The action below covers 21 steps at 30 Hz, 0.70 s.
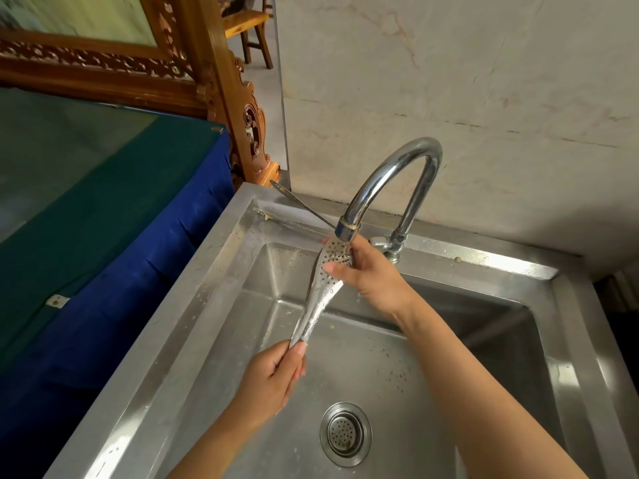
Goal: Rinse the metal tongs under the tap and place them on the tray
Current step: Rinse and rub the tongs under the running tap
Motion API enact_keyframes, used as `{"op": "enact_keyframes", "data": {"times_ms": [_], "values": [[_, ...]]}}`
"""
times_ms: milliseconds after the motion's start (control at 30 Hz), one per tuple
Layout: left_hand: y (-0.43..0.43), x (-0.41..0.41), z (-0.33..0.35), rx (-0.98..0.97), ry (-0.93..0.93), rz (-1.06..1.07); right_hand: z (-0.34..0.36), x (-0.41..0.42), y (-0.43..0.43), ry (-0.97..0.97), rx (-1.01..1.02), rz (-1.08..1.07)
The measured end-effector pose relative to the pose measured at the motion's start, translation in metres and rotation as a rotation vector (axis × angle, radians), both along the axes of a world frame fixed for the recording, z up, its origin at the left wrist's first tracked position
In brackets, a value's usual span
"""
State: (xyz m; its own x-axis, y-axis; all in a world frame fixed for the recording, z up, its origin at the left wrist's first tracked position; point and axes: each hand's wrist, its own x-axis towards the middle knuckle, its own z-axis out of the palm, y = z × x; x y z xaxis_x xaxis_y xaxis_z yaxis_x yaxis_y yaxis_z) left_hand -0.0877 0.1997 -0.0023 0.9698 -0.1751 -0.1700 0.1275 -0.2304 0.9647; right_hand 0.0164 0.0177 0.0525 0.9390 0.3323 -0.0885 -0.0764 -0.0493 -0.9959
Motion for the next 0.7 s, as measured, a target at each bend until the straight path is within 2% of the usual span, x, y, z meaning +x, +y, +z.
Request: {"op": "enact_keyframes", "data": {"times_ms": [100, 200, 267, 367, 433, 500, 567, 633, 700], "values": [[0.000, 0.000, 0.000, 0.010, -0.002, -0.016, -0.003, 0.003, 0.003, 0.017, 0.113, 0.013], [0.002, 0.002, 0.000, 0.016, -0.002, 0.006, -0.003, 0.004, 0.008, 0.011, 0.145, -0.119], [0.004, 0.003, -0.001, 0.025, -0.009, 0.005, -0.005, 0.003, 0.011, 0.015, 0.084, -0.217], [0.006, 0.001, -0.003, 0.046, -0.007, -0.032, -0.010, 0.002, 0.016, 0.029, -0.124, -0.420], [0.007, -0.001, -0.006, 0.061, -0.009, -0.048, -0.009, 0.000, 0.016, 0.083, -0.131, -0.470], [0.007, -0.002, -0.007, 0.072, -0.010, -0.045, -0.008, -0.003, 0.010, 0.105, -0.169, -0.401], [0.007, -0.002, -0.009, 0.066, 0.001, -0.019, -0.008, -0.006, 0.003, 0.051, -0.198, -0.216], [0.008, -0.001, -0.009, 0.053, 0.015, 0.004, -0.011, -0.009, 0.001, 0.072, -0.095, -0.061], [0.010, -0.001, -0.008, 0.044, 0.023, 0.002, -0.013, -0.008, -0.002, 0.103, -0.005, -0.037]]}}
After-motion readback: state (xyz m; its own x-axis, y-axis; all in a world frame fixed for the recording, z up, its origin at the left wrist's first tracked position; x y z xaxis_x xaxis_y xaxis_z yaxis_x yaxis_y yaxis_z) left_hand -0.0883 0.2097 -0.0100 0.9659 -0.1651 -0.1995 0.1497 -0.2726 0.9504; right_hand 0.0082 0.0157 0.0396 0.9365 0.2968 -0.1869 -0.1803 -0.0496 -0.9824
